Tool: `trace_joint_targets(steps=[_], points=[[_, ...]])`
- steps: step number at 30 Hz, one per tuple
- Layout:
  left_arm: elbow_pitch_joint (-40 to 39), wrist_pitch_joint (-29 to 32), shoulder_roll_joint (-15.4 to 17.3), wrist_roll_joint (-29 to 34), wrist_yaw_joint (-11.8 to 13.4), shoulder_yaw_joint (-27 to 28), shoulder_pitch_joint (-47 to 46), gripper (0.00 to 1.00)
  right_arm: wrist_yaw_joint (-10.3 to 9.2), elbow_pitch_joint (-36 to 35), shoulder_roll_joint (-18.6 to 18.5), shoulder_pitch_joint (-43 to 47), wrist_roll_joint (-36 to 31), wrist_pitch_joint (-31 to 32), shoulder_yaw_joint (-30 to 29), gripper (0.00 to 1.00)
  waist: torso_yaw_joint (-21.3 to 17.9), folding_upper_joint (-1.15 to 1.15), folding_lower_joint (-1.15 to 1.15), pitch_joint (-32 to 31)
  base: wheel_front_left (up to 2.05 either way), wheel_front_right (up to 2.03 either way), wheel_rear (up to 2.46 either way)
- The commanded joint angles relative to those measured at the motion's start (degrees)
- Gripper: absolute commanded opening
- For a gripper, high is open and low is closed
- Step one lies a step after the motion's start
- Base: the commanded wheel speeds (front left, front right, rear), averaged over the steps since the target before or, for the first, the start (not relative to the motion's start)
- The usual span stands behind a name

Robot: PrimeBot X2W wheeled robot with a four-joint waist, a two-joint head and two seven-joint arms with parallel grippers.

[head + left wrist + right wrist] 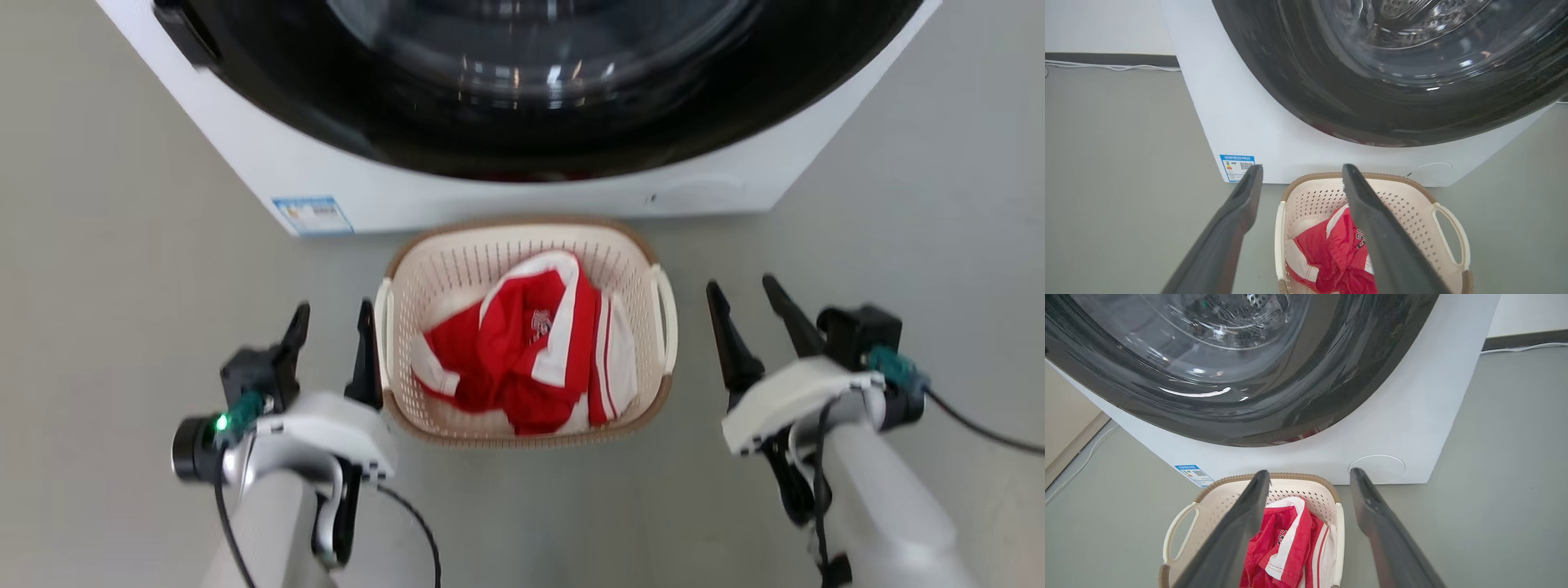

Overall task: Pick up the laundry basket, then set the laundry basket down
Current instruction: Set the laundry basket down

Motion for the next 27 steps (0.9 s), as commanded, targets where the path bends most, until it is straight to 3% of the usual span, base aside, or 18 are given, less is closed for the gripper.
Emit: trace_joint_targets(steps=[1, 11, 27], points=[[-3.4, -0.4, 0.8, 0.9, -0.6, 2.3, 2.4, 1.00, 0.35, -3.1, 0.8, 3.1, 0.5, -0.6, 0.5, 1.00, -0.5, 0.00, 0.00, -4.7, 0.00, 0.00, 0.00], [-14.4, -0.4, 0.4, 2.6, -1.2, 3.4, 14.6, 1.00, 0.35, -11.8, 0.8, 13.9, 0.6, -0.6, -0.3, 1.00, -1.4, 0.00, 0.00, -12.6, 0.00, 0.00, 0.00], [-24.8, -0.4, 0.3, 2.1, 1.1, 3.1, 29.5, 1.00, 0.35, -21.6, 0.8, 27.9, 1.4, -0.6, -3.2, 1.00, -2.7, 0.00, 0.00, -21.7, 0.00, 0.00, 0.00]])
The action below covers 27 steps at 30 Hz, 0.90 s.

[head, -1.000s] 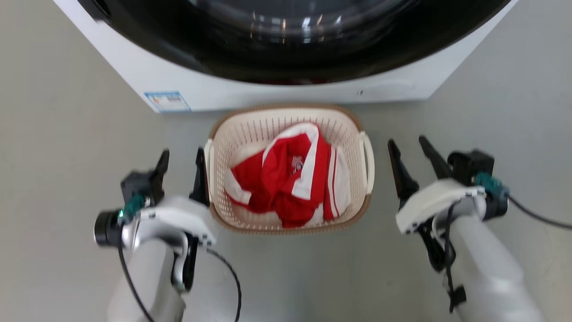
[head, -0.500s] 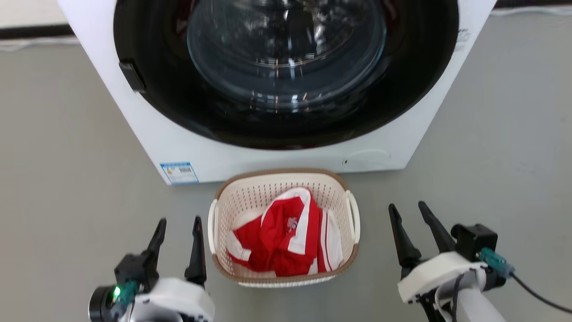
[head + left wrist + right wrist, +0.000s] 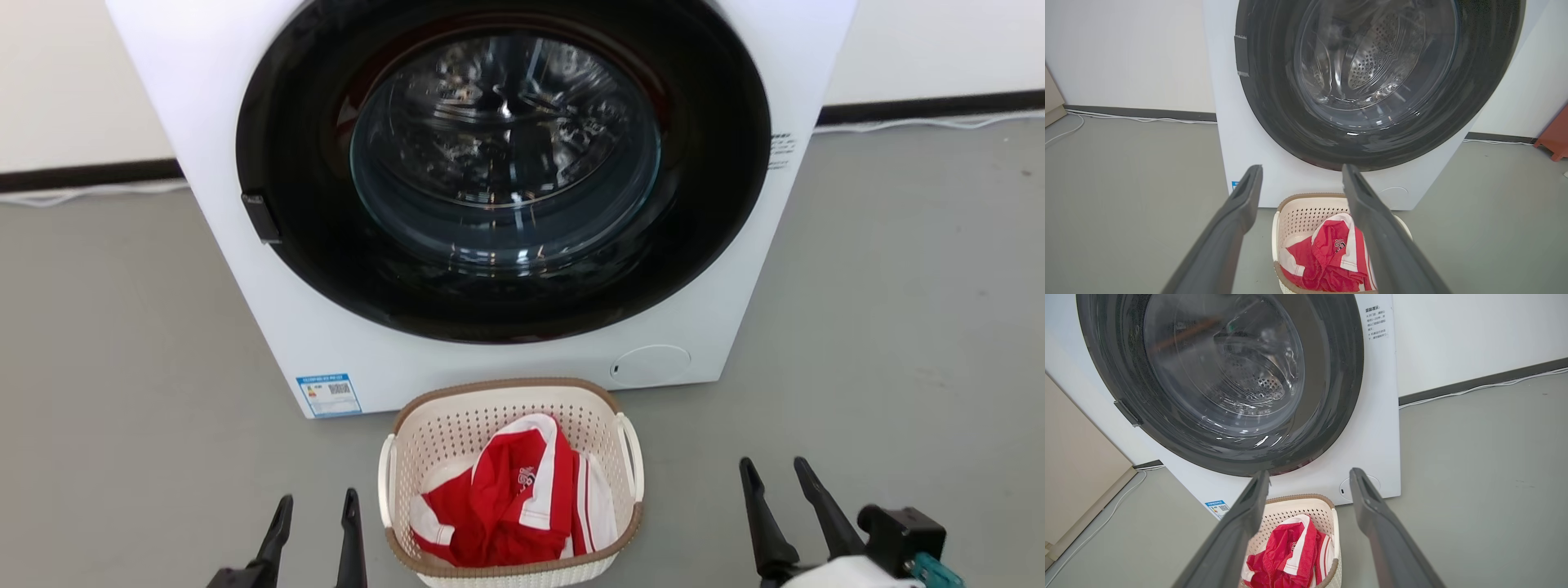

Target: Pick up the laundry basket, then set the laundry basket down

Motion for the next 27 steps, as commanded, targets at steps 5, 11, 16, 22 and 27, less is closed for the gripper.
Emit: trace_joint_targets(steps=[5, 11, 16, 22, 27], points=[[-2.6, -0.4, 0.2, 0.7, 1.0, 1.6, 0.7, 1.00, 0.36, -3.0, 0.0, 1.6, 0.5, -0.6, 0.4, 1.00, -0.6, 0.00, 0.00, -1.4, 0.00, 0.00, 0.00], [-2.6, -0.4, 0.2, 0.9, 1.4, 1.7, 1.7, 1.00, 0.36, -3.5, 0.0, 2.6, 0.2, -0.6, -0.2, 1.00, -0.8, 0.00, 0.00, -2.2, 0.00, 0.00, 0.00], [-2.4, -0.4, 0.2, 1.1, 1.6, 1.8, 1.9, 1.00, 0.36, -3.7, 0.0, 2.8, 0.1, -0.6, -0.2, 1.00, -0.7, 0.00, 0.00, -2.5, 0.00, 0.00, 0.00], [-2.5, -0.4, 0.2, 1.5, 1.7, 2.2, 1.9, 1.00, 0.36, -3.9, 0.0, 2.8, 0.2, -0.6, -0.5, 1.00, -0.5, 0.00, 0.00, -2.5, 0.00, 0.00, 0.00], [-3.2, -0.4, 0.2, 1.9, 1.6, 2.5, 1.8, 1.00, 0.36, -4.2, 0.0, 2.6, 0.2, -0.6, -1.0, 1.00, -0.4, 0.00, 0.00, -2.4, 0.00, 0.00, 0.00]])
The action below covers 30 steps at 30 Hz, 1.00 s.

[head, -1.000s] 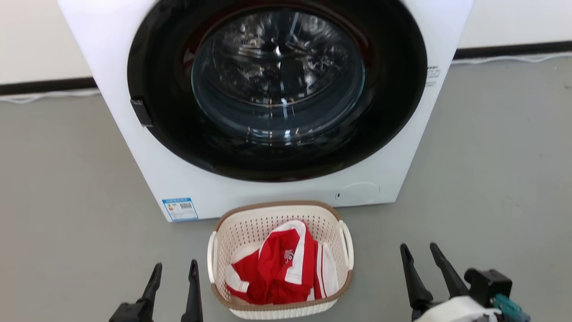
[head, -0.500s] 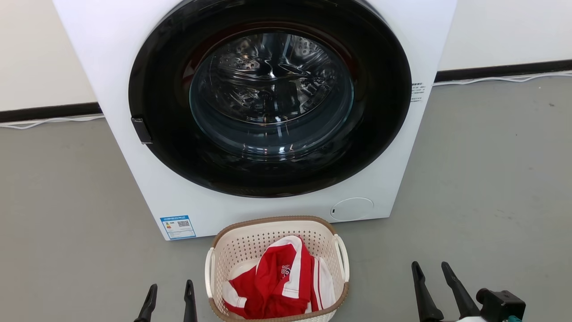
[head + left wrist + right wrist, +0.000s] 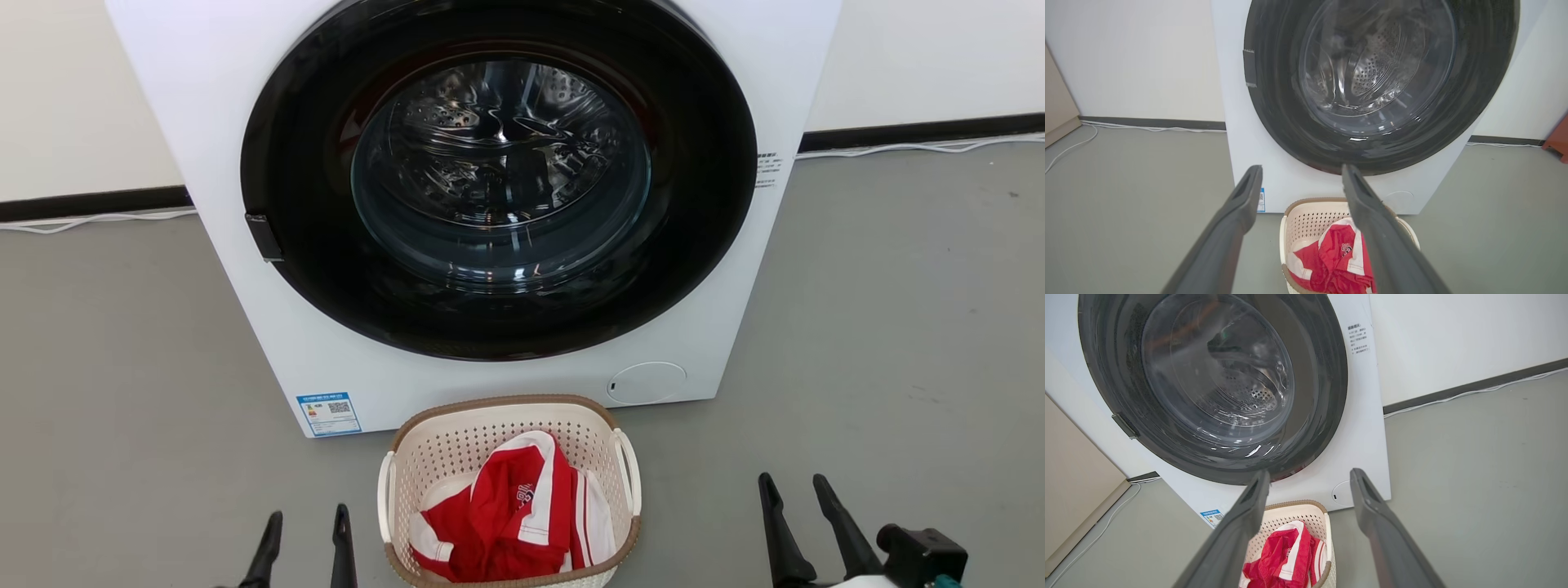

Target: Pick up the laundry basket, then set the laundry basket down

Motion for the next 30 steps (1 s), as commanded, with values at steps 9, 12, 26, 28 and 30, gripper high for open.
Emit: trace_joint_targets(steps=[9, 12, 26, 28, 30], points=[[1.9, 0.5, -0.3, -2.5, -0.3, -0.1, 0.0, 0.00, -0.04, 2.0, 0.1, 0.7, 2.2, 0.7, -0.2, 0.00, 0.1, 0.00, 0.03, 0.1, 0.00, 0.00, 0.00], [2.0, 0.9, -0.2, -4.6, -0.7, 0.1, -0.5, 0.00, -0.03, 1.7, 0.0, 0.5, 4.0, 1.1, -0.3, 0.00, 0.2, 0.00, 0.13, 0.0, 0.00, 0.00, 0.00], [3.2, 2.7, 0.4, -14.3, -2.2, 0.8, -2.8, 0.00, 0.01, 0.8, -0.1, -0.6, 12.5, 3.4, -1.2, 0.00, 0.4, 0.00, 0.00, 0.4, 0.00, 0.00, 0.00], [3.4, 3.0, 0.4, -15.7, -2.4, 0.9, -3.1, 0.00, 0.02, 0.7, -0.1, -0.8, 13.7, 3.7, -1.4, 0.00, 0.5, 0.00, 0.00, 0.4, 0.00, 0.00, 0.00], [3.6, 3.3, 0.5, -17.0, -2.6, 1.0, -3.4, 0.00, 0.03, 0.5, -0.1, -0.9, 14.9, 4.1, -1.5, 0.00, 0.5, 0.00, 0.00, 0.4, 0.00, 0.00, 0.00]])
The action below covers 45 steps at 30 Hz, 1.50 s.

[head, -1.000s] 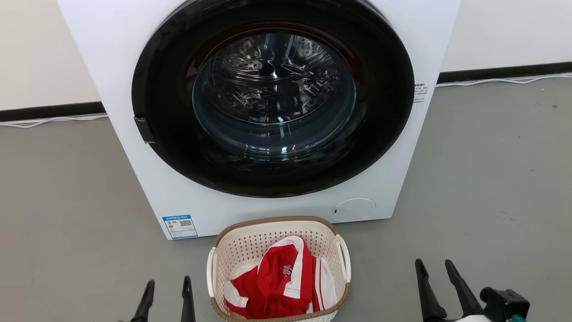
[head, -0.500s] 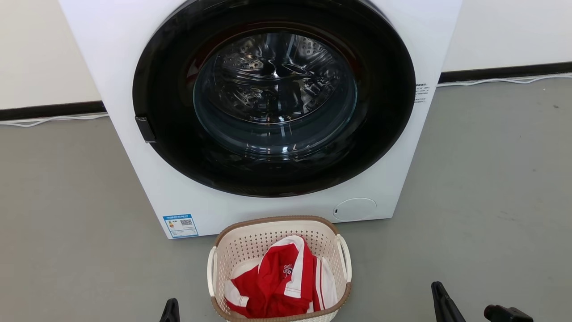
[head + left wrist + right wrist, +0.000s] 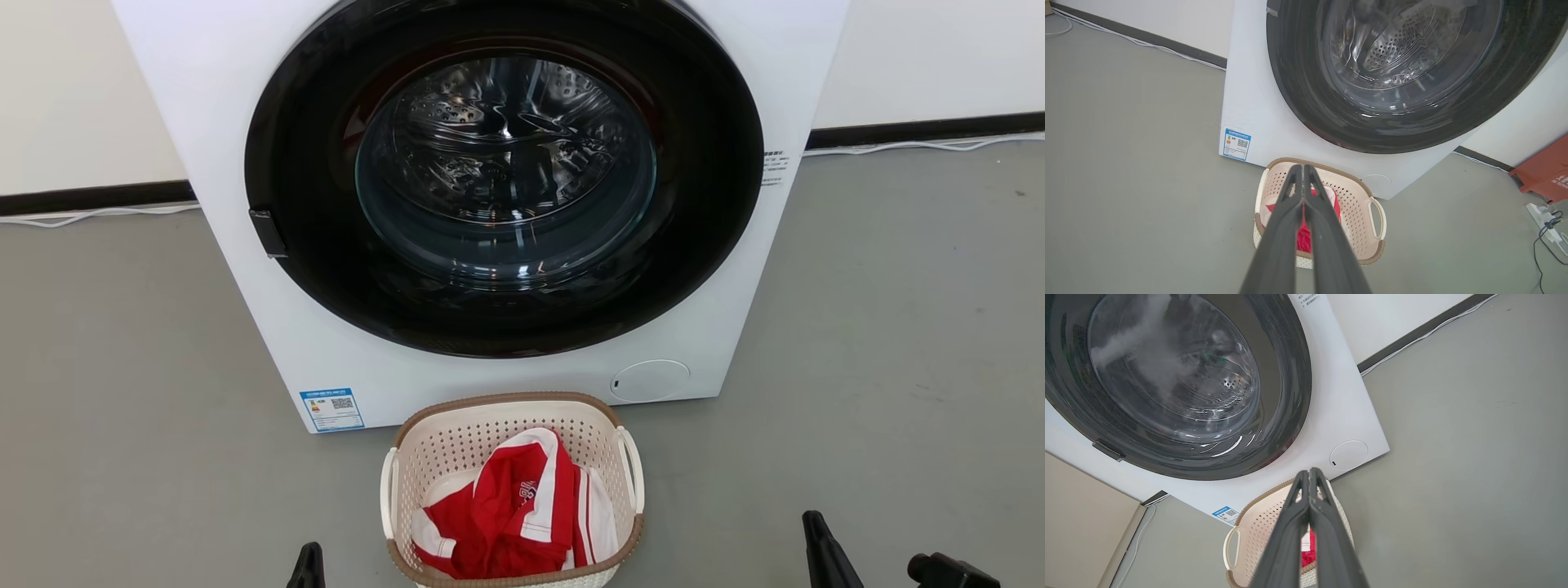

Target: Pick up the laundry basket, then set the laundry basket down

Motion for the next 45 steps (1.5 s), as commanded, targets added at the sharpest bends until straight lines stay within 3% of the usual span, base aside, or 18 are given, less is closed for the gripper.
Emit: trace_joint_targets(steps=[1, 45], points=[[-1.0, 0.3, 0.6, -2.2, -0.8, 0.8, -3.0, 0.00, 0.09, -1.9, -0.2, -2.8, 1.8, 0.6, 0.0, 0.00, 0.0, 0.00, -0.01, 0.0, 0.00, 0.00, 0.00], [1.5, 7.0, 1.4, -31.5, -5.5, 4.2, -9.7, 0.00, 0.23, -4.9, -0.3, -6.2, 28.2, 7.9, -3.0, 0.00, 0.8, 0.00, -0.01, 0.7, 0.00, 0.00, 0.00]])
